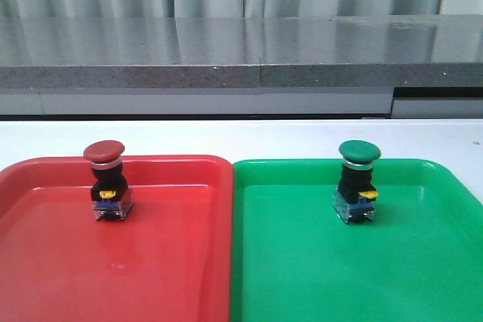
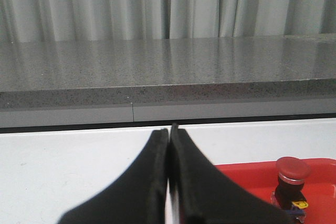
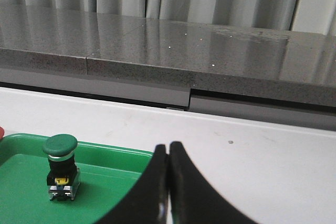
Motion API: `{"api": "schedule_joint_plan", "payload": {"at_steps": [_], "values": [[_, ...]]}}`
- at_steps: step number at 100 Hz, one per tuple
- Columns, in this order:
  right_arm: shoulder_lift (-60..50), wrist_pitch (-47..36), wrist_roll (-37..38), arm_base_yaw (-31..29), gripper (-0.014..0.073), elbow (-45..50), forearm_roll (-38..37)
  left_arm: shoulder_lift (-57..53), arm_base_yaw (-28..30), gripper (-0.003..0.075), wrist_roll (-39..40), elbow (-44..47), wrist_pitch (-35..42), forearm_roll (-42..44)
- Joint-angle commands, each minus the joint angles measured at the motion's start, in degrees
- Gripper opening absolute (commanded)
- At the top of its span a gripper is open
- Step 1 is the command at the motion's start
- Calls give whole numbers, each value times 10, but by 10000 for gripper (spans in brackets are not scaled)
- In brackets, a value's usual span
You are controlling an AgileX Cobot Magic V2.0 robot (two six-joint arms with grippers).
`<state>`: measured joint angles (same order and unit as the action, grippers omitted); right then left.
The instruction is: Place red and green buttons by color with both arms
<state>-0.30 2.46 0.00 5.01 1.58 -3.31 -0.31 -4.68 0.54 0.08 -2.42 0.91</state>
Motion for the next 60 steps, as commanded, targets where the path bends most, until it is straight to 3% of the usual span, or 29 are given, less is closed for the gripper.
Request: {"api": "schedule_joint_plan", "payload": {"at_steps": [1, 60], "values": [[2, -51, -5, -4, -111, -8, 1, -18, 0, -19, 2, 24, 45, -2], [-15, -53, -5, -4, -111, -8, 1, -18, 0, -19, 2, 24, 45, -2]]}}
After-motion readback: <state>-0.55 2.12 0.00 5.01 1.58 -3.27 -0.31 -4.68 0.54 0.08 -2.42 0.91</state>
